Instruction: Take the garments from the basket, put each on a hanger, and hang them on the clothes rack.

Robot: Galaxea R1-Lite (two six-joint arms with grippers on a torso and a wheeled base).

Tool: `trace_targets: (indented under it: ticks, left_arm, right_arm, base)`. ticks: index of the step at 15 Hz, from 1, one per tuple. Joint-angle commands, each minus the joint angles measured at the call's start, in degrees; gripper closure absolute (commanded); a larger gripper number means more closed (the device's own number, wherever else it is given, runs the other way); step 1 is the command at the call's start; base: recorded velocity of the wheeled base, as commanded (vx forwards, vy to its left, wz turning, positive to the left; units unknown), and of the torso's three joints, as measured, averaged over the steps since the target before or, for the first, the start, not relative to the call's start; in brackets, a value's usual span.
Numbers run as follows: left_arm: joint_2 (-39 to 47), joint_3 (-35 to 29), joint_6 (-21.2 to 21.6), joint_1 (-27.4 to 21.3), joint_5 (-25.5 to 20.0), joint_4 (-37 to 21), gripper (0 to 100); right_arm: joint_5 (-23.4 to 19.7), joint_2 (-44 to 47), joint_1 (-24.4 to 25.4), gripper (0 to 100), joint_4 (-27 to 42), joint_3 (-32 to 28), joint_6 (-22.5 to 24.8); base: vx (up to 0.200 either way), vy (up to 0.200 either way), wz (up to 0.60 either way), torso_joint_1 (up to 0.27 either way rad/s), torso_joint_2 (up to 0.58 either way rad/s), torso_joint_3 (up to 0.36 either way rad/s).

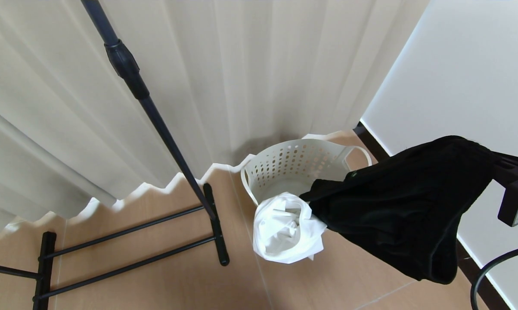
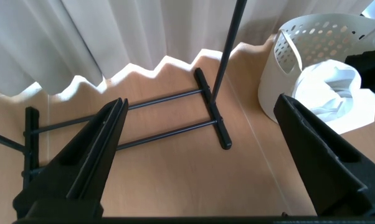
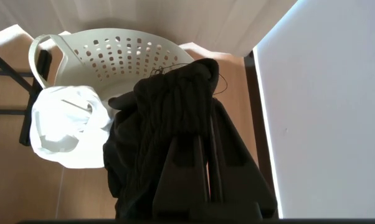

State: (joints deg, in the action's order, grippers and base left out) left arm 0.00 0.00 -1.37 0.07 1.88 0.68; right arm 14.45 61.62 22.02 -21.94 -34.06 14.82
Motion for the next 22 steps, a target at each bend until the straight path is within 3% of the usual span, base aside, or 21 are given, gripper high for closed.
trace_targets:
  ticks: [1, 16, 22]
  left_arm:
    - [0.0, 0.0, -0.04, 0.01, 0.06, 0.02, 0]
    - [0.0, 0.0, -0.04, 0.01, 0.06, 0.02, 0]
    - [0.0, 0.0, -0.04, 0.01, 0.06, 0.02, 0]
  right_arm:
    - [0.06, 0.69, -0.04, 100, -0.03, 0.31, 0.03]
    - [-0.03, 1.66, -1.36, 100, -0.03, 1.1, -0.06]
    - [-3.9, 2.01, -5.14, 100, -0.29, 1.01, 0.03]
  base:
    - [0.0, 0.0, 0.0, 0.0, 0.0, 0.0]
    - [0.0, 0.0, 0.0, 0.001, 0.0, 0.183]
    - [0.0, 0.0, 0.0, 0.043, -0.32, -0.079]
